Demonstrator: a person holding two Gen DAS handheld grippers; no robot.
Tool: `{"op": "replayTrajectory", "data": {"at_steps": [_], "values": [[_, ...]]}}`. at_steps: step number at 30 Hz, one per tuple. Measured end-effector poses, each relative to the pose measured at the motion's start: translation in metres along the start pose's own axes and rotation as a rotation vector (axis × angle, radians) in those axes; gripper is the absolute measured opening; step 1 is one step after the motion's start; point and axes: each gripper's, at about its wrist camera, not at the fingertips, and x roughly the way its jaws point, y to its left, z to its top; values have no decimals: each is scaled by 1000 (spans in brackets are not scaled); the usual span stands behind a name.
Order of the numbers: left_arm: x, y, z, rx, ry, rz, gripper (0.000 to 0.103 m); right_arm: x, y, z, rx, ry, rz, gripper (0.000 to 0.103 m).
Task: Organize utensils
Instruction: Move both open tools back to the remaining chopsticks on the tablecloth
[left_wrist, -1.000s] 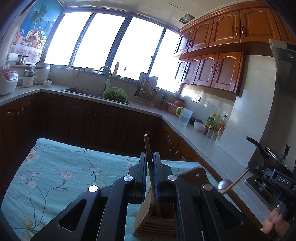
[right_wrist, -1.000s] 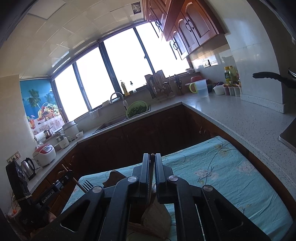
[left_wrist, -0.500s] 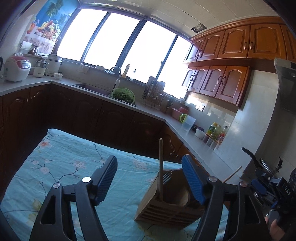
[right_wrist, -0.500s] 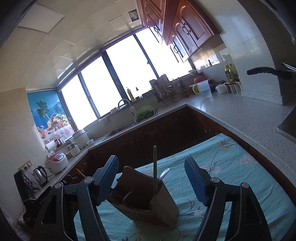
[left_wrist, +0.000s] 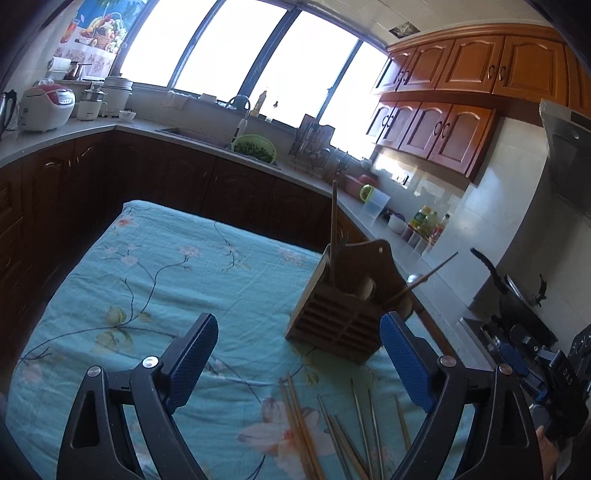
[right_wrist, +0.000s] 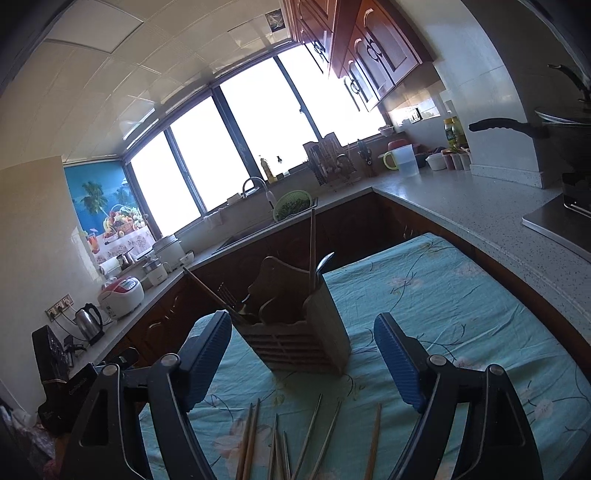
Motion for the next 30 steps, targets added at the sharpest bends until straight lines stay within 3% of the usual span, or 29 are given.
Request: {"op": "replayTrajectory", "data": {"at_steps": [7, 11, 20, 30], "values": [[-28, 9, -20, -63, 117, 50, 90, -16, 4, -33, -10, 61, -9, 83], [-43, 15, -30, -95, 113, 95, 90, -22, 6, -52, -34, 95, -26, 83], [-52, 2, -50, 14, 127, 144, 90, -24, 1, -85, -79, 165, -72, 83], [-29, -10, -50, 85, 203, 166, 89, -14, -8, -85, -77, 197, -103, 83]]}}
